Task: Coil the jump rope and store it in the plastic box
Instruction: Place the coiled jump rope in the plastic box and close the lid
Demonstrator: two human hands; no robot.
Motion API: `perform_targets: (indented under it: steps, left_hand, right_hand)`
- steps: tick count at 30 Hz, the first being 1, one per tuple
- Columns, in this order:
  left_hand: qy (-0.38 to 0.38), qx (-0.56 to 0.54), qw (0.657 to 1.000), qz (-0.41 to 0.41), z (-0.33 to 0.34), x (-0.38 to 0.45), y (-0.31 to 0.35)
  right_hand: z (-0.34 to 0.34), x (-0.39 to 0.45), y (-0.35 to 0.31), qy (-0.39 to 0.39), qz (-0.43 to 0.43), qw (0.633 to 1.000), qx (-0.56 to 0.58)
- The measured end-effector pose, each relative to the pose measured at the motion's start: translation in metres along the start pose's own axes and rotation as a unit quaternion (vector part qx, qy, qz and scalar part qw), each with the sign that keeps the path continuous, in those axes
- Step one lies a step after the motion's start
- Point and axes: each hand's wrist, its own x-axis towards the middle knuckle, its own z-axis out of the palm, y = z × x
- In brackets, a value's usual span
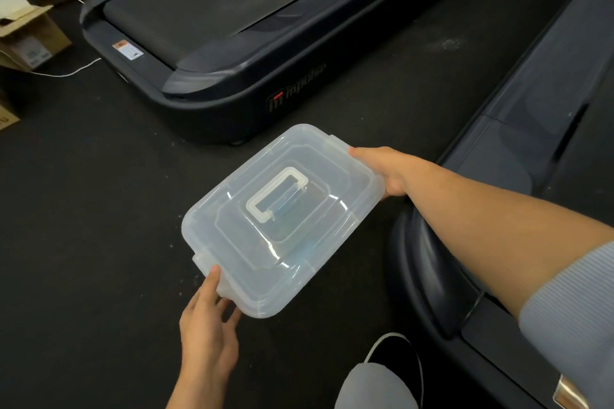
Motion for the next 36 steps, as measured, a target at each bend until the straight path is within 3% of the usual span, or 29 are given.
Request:
perform_targets:
  steps: [6, 13, 15, 17, 21, 25, 36]
  left_hand:
    - [-0.06, -0.086, 0.994, -0.038, 0.01, 0.001, -0.002]
    - [0.057, -0.033, 0.996, 0.06, 0.006, 0.006, -0.004]
    - [0.1, -0.024, 0.991, 0.089, 0.009, 0.005, -0.007]
    - [0.13, -0.02, 0.984, 0.119, 0.016, 0.002, -0.01]
    - [0.148, 0.017, 0.97, 0.191, 0.03, -0.001, -0.02]
    - [0.163, 0.068, 0.956, 0.236, 0.037, -0.003, -0.025]
    - [0.177, 0.107, 0.943, 0.261, 0.039, 0.001, -0.03]
  right_hand:
    - [-0.006, 0.011, 0.003, -0.047, 0.044, 0.996, 0.068]
    - [-0.005, 0.015, 0.001, -0.044, 0.057, 0.996, 0.059]
    - [-0.004, 0.013, 0.0, -0.033, 0.034, 0.998, 0.048]
    - [0.001, 0.011, 0.0, 0.024, -0.006, 1.0, 0.013]
    - [0.015, 0.014, 0.004, 0.124, -0.137, 0.974, -0.128]
    - [0.016, 0.026, 0.013, 0.132, -0.205, 0.947, -0.211]
    - [0.019, 0.036, 0.021, 0.183, -0.269, 0.905, -0.274]
